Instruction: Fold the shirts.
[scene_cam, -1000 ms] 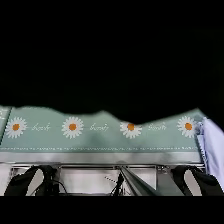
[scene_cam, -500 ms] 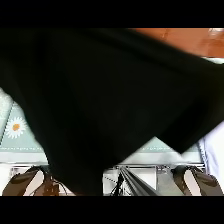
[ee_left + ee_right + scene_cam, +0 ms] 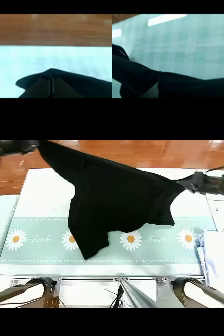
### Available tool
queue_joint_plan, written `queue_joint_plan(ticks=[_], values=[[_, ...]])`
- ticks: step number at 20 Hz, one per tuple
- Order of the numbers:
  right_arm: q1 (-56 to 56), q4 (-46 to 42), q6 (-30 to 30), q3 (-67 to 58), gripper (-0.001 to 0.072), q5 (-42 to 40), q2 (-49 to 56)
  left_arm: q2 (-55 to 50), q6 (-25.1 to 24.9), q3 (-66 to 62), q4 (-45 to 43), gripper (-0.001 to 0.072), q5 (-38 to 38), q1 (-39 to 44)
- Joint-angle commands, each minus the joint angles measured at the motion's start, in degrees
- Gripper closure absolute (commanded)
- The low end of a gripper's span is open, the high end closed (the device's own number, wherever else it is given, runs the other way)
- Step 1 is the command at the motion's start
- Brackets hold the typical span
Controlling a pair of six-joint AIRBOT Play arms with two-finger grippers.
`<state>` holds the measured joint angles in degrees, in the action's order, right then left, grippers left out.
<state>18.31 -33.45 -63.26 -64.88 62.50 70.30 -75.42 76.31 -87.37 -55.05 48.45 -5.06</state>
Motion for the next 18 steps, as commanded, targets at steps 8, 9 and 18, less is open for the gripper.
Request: queue_joint_plan(ticks=[8, 9, 18], values=[[-5.8, 11.1, -8.4, -22.2, 0.0339, -7.0, 35.9, -13.1, 5.5, 0.2, 0.2, 0.0558, 5.8, 3.4], [-5.9, 11.1, -8.6, -22.4, 0.0076, -6.1, 36.0, -13.8, 5.5, 0.2, 0.2, 0.0137, 8.5, 3.2], [12.2, -18.6, -13.0, -16.8, 0.0094, 18.8, 18.3, -11.5, 6.6, 8.2, -11.4, 0.0003, 36.1, -12.0]])
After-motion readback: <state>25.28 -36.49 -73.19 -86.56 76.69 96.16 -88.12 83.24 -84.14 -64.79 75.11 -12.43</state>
